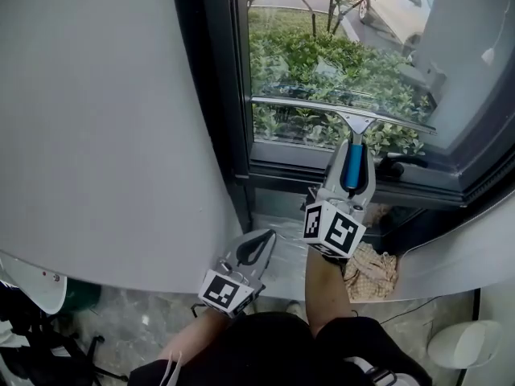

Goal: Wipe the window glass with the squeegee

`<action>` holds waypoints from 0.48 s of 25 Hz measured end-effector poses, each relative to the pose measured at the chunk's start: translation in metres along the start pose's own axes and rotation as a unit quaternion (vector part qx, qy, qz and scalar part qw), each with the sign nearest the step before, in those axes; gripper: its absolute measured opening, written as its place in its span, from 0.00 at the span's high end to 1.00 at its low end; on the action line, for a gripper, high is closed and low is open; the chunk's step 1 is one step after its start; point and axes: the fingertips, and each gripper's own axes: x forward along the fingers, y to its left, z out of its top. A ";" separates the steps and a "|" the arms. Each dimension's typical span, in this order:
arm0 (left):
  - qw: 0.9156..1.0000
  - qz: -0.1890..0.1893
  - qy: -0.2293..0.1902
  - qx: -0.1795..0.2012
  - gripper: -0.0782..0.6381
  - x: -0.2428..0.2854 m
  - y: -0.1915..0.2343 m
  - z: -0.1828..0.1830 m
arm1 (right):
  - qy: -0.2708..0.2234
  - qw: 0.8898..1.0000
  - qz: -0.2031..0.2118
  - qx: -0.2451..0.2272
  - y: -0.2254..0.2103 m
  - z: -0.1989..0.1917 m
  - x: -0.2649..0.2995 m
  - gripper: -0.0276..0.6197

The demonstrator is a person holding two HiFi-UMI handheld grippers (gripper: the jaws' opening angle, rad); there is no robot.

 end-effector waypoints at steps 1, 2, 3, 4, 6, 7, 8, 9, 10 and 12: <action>1.000 0.000 0.003 -0.001 0.89 -0.001 0.000 -0.003 | 0.001 1.000 0.000 -0.001 0.000 -0.001 -0.001 0.75; 1.000 0.000 0.005 -0.002 0.89 -0.001 0.000 -0.004 | 0.002 1.000 0.000 -0.001 0.000 -0.001 -0.001 0.75; 1.000 0.000 0.006 -0.002 0.89 -0.002 -0.001 -0.004 | 0.003 1.000 0.000 -0.002 0.000 -0.002 -0.002 0.75; 1.000 0.000 0.006 -0.003 0.89 -0.001 -0.001 -0.004 | 0.004 1.000 0.000 -0.002 0.000 -0.003 -0.002 0.75; 1.000 -0.002 0.006 -0.002 0.89 -0.001 -0.001 -0.002 | 0.007 1.000 0.000 -0.003 0.000 -0.006 -0.004 0.75; 1.000 -0.003 0.004 -0.002 0.89 0.000 -0.001 -0.001 | 0.009 1.000 0.000 -0.002 0.000 -0.007 -0.004 0.75; 1.000 -0.003 0.004 -0.002 0.89 0.000 -0.002 0.000 | 0.010 1.000 -0.001 -0.001 0.001 -0.008 -0.005 0.75; 1.000 -0.003 0.005 -0.002 0.89 0.000 -0.002 -0.002 | 0.012 1.000 -0.002 0.000 0.001 -0.008 -0.006 0.75; 1.000 -0.003 0.007 -0.003 0.89 0.000 -0.002 -0.004 | 0.014 1.000 -0.004 0.001 0.000 -0.010 -0.007 0.75; 1.000 -0.006 0.008 -0.004 0.89 0.000 -0.004 -0.005 | 0.018 1.000 -0.007 0.001 -0.002 -0.015 -0.009 0.75</action>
